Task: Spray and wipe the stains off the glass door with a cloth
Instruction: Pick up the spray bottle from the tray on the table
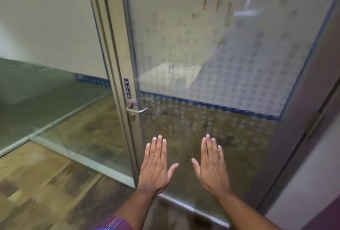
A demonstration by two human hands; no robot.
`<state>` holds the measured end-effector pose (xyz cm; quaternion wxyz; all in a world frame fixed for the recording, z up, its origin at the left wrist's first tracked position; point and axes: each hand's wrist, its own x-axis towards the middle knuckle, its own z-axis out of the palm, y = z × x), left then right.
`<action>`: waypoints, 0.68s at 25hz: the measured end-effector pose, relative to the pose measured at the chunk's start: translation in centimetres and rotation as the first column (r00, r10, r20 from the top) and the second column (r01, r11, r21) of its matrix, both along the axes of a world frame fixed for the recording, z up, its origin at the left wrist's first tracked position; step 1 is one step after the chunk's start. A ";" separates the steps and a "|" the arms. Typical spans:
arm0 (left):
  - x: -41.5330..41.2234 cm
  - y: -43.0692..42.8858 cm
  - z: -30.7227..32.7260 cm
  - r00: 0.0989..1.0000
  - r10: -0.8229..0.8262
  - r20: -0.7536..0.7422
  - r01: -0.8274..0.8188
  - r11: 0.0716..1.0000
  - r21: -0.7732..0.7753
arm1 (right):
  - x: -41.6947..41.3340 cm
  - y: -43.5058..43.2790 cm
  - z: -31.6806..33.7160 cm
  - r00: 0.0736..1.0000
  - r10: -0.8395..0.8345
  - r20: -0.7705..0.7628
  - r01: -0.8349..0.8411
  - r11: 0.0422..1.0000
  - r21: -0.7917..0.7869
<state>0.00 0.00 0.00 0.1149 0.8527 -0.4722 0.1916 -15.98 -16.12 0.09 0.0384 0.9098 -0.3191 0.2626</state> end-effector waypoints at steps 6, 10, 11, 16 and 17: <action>-0.9 9.9 -2.8 0.984 0.175 -0.037 -0.171 0.980 0.098 | 2.3 8.2 -2.9 0.981 0.168 -0.092 -0.159 0.982 0.098; -2.0 18.8 -3.9 0.949 0.307 -0.078 -0.298 0.948 0.113 | 3.2 15.7 -4.4 0.952 0.285 -0.113 -0.269 0.954 0.133; -2.6 21.1 -4.3 0.938 0.335 -0.092 -0.325 0.939 0.113 | 3.2 17.6 -4.6 0.943 0.311 -0.114 -0.293 0.944 0.151; -6.7 35.1 -6.1 0.851 0.501 -0.155 -0.479 0.863 0.162 | 2.1 29.5 -6.2 0.883 0.451 -0.131 -0.425 0.886 0.186; -7.9 38.3 -6.4 0.825 0.540 -0.167 -0.512 0.839 0.182 | 1.7 32.3 -6.5 0.863 0.485 -0.140 -0.457 0.869 0.192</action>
